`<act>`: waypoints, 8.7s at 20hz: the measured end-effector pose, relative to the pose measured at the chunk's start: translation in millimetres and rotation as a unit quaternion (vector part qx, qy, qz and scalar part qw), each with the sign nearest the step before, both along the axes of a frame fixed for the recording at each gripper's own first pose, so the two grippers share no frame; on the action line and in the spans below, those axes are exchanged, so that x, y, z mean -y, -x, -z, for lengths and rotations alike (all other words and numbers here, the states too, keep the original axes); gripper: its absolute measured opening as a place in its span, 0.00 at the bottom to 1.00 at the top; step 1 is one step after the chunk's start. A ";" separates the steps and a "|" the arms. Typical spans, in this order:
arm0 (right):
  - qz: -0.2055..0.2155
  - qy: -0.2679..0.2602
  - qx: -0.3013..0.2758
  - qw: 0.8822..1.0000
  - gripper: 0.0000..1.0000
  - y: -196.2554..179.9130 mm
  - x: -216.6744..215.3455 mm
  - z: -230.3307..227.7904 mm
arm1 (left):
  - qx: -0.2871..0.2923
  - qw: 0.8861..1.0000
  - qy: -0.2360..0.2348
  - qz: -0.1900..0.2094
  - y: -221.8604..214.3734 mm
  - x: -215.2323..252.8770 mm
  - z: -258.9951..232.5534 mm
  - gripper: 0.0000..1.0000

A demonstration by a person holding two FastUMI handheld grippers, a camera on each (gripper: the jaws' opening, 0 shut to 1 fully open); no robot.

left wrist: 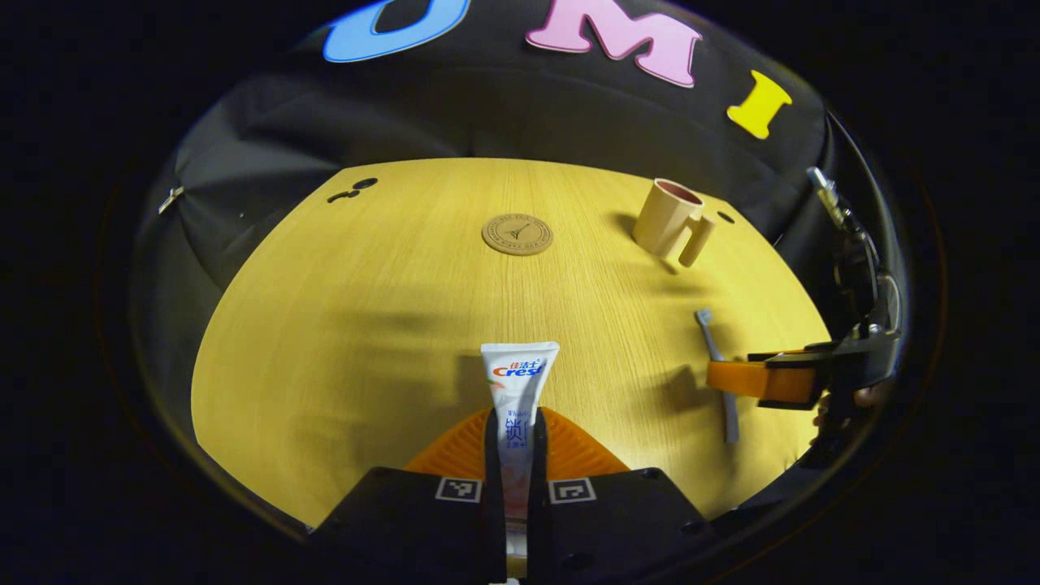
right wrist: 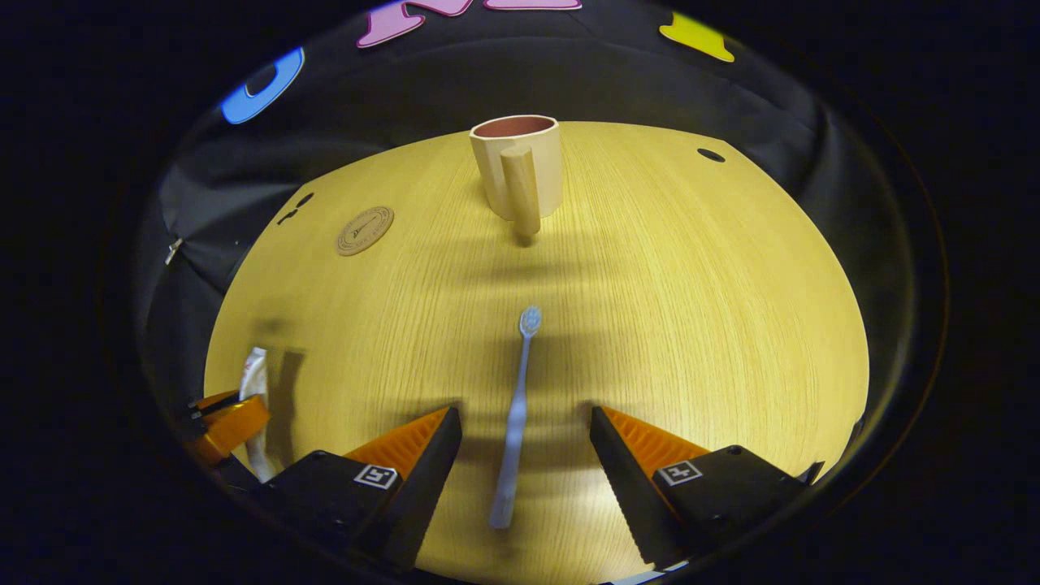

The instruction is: Put the toothbrush and toothpaste on the desktop into the cup, then pick up the cup and place it on the coaster on the desktop.

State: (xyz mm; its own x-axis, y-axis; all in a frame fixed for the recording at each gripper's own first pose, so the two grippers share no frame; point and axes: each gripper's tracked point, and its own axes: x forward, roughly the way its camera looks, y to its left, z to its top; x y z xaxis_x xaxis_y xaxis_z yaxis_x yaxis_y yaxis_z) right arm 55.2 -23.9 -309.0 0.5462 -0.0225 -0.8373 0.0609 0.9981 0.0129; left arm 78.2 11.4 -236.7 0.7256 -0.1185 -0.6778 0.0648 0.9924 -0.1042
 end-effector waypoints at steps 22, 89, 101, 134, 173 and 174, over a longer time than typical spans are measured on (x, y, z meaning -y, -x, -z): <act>-0.059 -0.001 0.017 0.998 0.05 -8.4 3.3 -3.2 | 0.023 1.000 0.005 0.005 13.5 19.9 -31.9 0.16; -0.125 -0.147 0.375 0.907 0.05 -264.8 26.3 -196.0 | 0.308 0.946 0.079 -0.066 -137.3 94.4 -145.0 0.98; -0.188 -0.094 0.452 0.867 0.05 -291.4 5.0 -172.8 | 0.291 0.953 0.073 -0.047 -134.0 109.0 -119.9 0.98; -0.088 -0.137 0.135 0.977 0.97 -191.7 25.9 -127.3 | 0.235 0.963 0.070 -0.111 -63.0 76.8 -91.1 0.98; -0.100 -0.003 -0.098 0.990 0.35 -186.1 -5.7 -21.2 | 0.178 0.970 0.069 -0.153 21.9 20.5 -83.3 0.98; -0.097 -0.002 -0.098 0.990 0.35 -185.2 -5.2 -21.2 | 0.178 0.970 0.069 -0.152 21.4 20.1 -84.0 0.98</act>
State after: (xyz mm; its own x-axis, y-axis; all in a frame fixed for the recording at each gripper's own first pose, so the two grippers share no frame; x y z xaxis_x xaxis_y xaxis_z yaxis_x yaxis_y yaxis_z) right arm 240.4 -18.7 -287.8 0.3666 0.0709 -0.9277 -0.1307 0.9911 0.0242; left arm 56.8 -8.7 -152.7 0.9262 0.0646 -0.3715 -0.1715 0.9496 -0.2625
